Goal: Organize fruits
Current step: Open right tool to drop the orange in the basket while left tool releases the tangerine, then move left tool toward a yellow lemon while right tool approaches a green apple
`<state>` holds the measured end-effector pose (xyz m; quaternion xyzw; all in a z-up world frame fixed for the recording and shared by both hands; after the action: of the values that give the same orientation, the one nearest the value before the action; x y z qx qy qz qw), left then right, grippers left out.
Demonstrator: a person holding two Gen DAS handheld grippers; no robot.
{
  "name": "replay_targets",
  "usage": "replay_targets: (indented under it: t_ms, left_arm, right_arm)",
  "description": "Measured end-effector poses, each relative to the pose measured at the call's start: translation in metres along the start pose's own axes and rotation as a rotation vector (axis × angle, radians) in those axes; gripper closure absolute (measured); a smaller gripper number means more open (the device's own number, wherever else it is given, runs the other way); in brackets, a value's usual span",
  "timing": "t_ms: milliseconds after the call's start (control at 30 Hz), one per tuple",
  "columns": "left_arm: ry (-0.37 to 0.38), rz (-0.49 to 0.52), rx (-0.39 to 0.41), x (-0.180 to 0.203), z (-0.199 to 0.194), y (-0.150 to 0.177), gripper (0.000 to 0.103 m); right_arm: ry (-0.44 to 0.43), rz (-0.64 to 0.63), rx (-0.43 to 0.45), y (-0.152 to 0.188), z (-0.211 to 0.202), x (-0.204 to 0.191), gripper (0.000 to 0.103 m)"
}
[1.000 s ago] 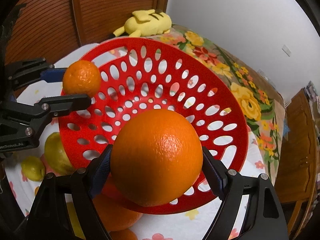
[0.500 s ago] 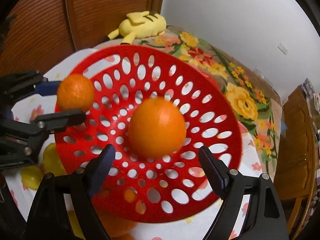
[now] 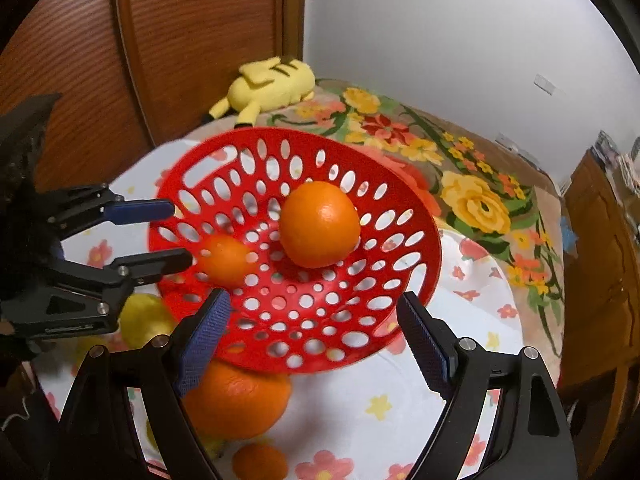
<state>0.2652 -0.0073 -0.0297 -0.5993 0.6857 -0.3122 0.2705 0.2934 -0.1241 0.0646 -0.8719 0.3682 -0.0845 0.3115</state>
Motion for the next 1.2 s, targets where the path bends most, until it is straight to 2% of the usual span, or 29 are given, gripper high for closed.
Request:
replay_targets:
  t_ms: [367, 433, 700, 900, 1200]
  left_arm:
    - [0.000, 0.000, 0.050, 0.010, -0.051, 0.012, 0.038]
    - [-0.003, -0.002, 0.060, 0.011, -0.059, 0.016, 0.033]
    - [0.005, -0.035, 0.102, 0.012, -0.091, 0.038, 0.029]
    - [-0.007, -0.055, 0.105, 0.012, -0.101, 0.058, 0.025]
    - [-0.036, -0.045, 0.117, 0.018, -0.110, 0.083, 0.024]
  right_arm:
    - [0.001, 0.054, 0.110, 0.028, -0.049, -0.020, 0.016]
    - [0.003, 0.064, 0.132, 0.035, -0.058, -0.024, 0.016]
    - [0.011, 0.104, 0.199, 0.072, -0.084, -0.043, 0.016]
    - [0.013, 0.132, 0.214, 0.105, -0.084, -0.055, 0.016]
    - [-0.005, 0.190, 0.216, 0.150, -0.078, -0.062, 0.016]
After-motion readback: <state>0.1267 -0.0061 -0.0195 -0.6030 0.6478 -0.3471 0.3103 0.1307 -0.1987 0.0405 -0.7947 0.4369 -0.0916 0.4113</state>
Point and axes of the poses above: each gripper's, at about its wrist camera, not at the fingertips, and z roughly the way its jaws point, x to its right, y to its underside, the point moved 1 cm from there along z, roughly the way its jaws point, and after that the axes turned 8 degrees about -y, right-handed, at the moved point
